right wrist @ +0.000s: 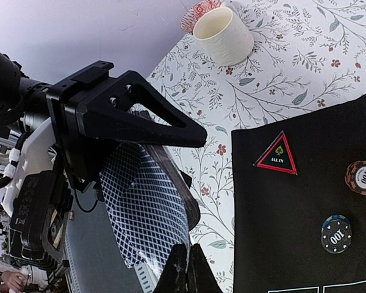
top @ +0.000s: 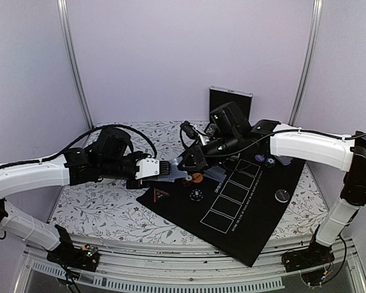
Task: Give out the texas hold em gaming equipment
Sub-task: Pick up the poker card from the face-down deck piles, then flop the poker card in the community card area, then pick up the poker card from the face-down deck piles.
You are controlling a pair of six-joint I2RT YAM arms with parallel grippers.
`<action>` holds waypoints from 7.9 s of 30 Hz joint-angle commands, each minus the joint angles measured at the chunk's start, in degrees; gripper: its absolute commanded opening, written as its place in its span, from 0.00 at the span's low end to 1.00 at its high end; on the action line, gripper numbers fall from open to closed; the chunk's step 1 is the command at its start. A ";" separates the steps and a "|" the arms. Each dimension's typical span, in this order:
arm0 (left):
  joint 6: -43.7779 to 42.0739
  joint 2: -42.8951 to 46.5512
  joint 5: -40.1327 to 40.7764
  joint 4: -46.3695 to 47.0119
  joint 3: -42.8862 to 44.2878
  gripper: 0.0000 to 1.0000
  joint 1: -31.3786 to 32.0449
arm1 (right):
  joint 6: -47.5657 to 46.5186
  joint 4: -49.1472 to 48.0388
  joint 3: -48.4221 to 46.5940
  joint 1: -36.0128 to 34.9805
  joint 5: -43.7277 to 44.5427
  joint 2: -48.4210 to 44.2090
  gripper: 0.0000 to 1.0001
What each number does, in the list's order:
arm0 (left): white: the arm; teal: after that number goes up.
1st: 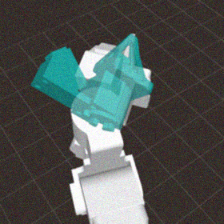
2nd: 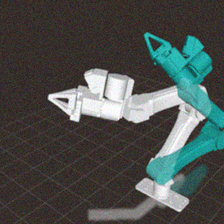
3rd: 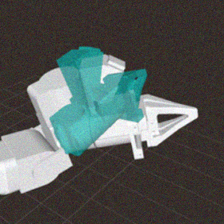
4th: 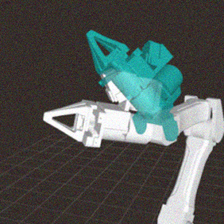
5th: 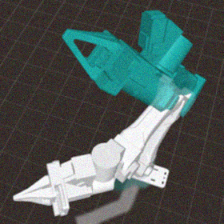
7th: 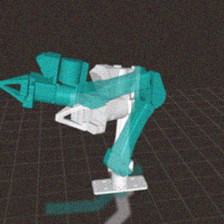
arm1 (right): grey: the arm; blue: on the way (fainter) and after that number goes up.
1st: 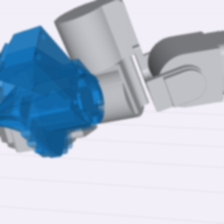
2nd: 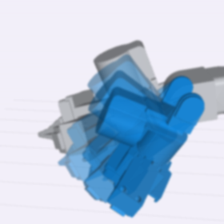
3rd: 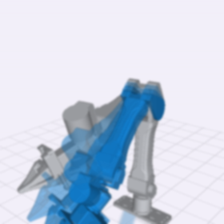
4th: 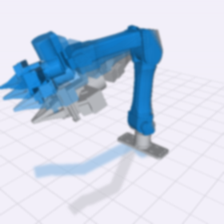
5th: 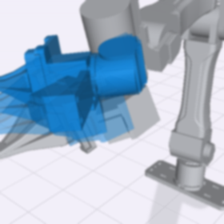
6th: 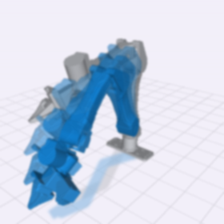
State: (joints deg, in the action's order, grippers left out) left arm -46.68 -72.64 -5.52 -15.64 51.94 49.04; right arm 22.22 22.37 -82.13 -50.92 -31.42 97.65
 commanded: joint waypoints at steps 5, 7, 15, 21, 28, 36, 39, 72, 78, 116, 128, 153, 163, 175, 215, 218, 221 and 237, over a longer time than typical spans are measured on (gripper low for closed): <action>0.18 1.80 -0.80 1.38 -0.09 0.49 0.89 | -0.17 0.17 -0.31 1.51 1.22 -4.24 0.03; 0.18 1.72 -0.79 1.39 -0.09 0.49 0.91 | -0.24 0.26 -0.38 1.56 1.10 -4.22 0.03; 0.09 1.89 -0.63 1.38 -0.09 0.49 0.89 | -0.90 0.61 -0.05 4.11 0.58 -7.89 0.02; 0.09 1.98 -0.71 1.34 -0.09 0.49 0.90 | -3.02 2.91 0.15 8.94 1.06 -13.85 0.02; 0.18 1.98 -0.86 1.37 0.00 0.49 0.92 | -1.05 4.67 5.62 12.20 10.04 -20.03 0.02; 0.27 2.09 -1.04 1.37 0.09 0.49 0.92 | -1.58 3.40 16.16 12.20 13.60 -22.40 0.02; 0.26 2.13 -1.10 1.40 0.09 0.49 0.99 | 3.34 -1.66 22.76 10.70 15.08 -25.12 0.02; 0.23 1.98 -1.43 0.98 0.00 0.49 1.20 | -85.09 -33.75 51.52 -5.59 32.98 -17.08 0.02; 0.09 1.98 -1.39 1.00 -0.09 0.49 1.17 | -89.57 -26.29 53.02 -6.80 26.28 -18.42 0.02; 0.01 2.15 -1.44 0.87 -0.18 0.49 1.17 | -103.98 -21.88 51.56 -7.62 26.06 -13.63 0.03; -0.08 1.98 -1.35 0.87 -0.18 0.49 1.20 | -105.62 -14.43 51.29 -7.91 26.79 -18.25 0.41; 0.01 1.98 -1.33 1.04 -0.09 0.49 1.17 | 11.77 -28.72 13.87 1.45 3.23 -8.61 0.95; 0.01 1.71 -1.17 1.13 -0.04 0.49 1.24 | 12.29 -25.88 8.48 -1.48 -1.98 0.51 0.95; 0.01 2.00 -0.80 1.52 -0.18 0.49 1.22 | 9.97 -20.06 5.83 -2.55 -2.13 4.19 0.83; 0.01 2.12 -0.81 1.57 -0.26 0.49 1.24 | 3.62 -3.45 -0.08 -2.21 5.11 -0.97 0.23; -0.04 2.15 -0.73 1.52 -0.33 0.49 1.22 | 3.29 -2.20 -0.88 -2.18 5.13 -0.84 0.17; 0.01 2.07 -0.85 1.56 -0.35 0.49 1.20 | 2.64 -0.89 -1.62 -2.22 5.49 -0.70 0.13; 0.01 2.08 -0.94 1.56 -0.26 0.49 1.25 | -0.52 3.95 -2.86 -1.78 8.94 -3.89 0.03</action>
State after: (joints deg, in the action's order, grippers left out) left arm -46.70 -71.68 -5.54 -15.68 51.77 49.41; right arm 23.07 24.36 -83.09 -53.19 -24.25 96.01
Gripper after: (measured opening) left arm 0.490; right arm 0.034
